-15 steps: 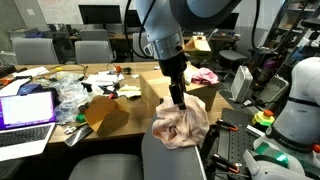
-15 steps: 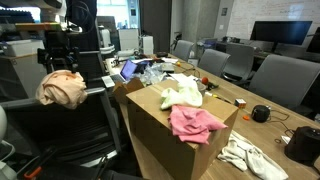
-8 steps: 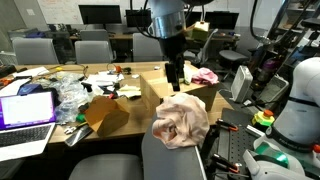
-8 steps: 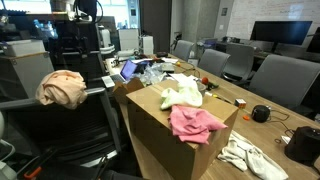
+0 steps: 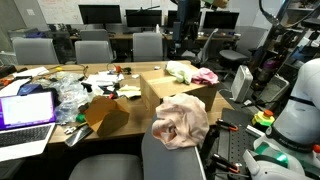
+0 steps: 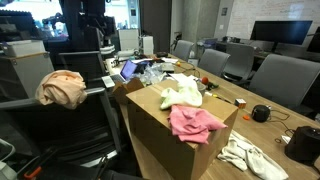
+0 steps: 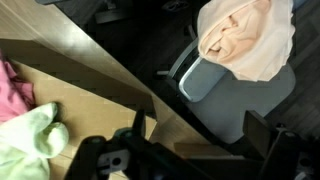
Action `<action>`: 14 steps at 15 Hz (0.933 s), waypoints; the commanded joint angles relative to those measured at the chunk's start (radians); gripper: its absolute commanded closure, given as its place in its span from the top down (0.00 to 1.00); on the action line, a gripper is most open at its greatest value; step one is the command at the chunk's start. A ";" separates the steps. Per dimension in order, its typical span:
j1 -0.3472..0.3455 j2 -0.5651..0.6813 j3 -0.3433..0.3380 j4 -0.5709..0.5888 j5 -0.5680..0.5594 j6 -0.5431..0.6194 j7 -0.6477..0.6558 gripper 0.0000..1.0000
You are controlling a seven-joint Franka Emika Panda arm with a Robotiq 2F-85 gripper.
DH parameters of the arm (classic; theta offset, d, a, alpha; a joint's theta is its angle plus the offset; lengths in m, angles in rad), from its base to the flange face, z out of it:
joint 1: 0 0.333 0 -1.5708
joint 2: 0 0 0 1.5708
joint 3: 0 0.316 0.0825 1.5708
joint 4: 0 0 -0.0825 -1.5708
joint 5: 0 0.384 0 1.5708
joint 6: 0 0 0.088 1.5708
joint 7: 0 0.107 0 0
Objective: Put the clothes on the head rest of the chair
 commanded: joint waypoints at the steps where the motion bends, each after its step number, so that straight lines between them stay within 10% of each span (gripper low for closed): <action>1: -0.065 -0.024 -0.057 -0.020 0.040 0.046 0.037 1.00; 14: -0.221 0.137 -0.194 -0.007 0.013 0.274 0.046 1.00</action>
